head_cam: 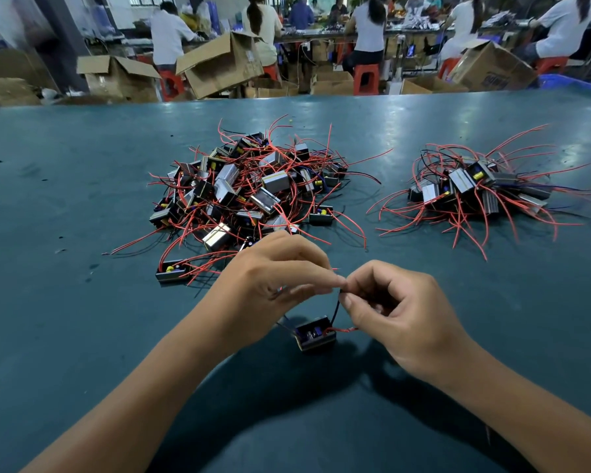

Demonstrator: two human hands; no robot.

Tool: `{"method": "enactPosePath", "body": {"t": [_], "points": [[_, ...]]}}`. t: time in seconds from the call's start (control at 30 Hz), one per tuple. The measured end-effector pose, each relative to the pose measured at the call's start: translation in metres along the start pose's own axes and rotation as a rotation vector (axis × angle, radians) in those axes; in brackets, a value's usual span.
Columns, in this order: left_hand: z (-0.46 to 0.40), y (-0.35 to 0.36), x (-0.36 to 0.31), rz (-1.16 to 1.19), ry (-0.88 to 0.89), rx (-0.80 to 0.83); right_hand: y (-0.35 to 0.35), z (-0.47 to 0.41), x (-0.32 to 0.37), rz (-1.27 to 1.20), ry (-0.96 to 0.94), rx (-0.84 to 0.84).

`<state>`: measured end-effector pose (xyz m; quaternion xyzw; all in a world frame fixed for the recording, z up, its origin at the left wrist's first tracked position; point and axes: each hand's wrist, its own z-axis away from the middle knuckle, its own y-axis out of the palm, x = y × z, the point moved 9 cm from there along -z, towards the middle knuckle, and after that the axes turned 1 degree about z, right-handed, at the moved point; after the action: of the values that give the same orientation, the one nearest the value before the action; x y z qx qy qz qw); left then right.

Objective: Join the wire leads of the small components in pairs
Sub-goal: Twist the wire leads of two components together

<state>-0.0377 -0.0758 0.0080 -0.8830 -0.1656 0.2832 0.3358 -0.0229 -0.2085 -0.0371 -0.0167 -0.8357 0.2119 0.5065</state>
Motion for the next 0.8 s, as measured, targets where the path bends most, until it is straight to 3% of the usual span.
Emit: {"method": "enactPosePath", "body": {"t": [0.47,0.6,0.8], "points": [[-0.003,0.004,-0.012,-0.155,0.084,0.072,0.007,0.0,0.002,-0.075,-0.007,0.061],[-0.001,0.011,-0.006,-0.125,-0.014,0.132,0.007,0.001,0.007,-0.029,-0.037,0.045],[0.006,0.024,0.011,0.117,-0.322,0.232,0.001,0.003,0.018,0.085,-0.103,-0.028]]}}
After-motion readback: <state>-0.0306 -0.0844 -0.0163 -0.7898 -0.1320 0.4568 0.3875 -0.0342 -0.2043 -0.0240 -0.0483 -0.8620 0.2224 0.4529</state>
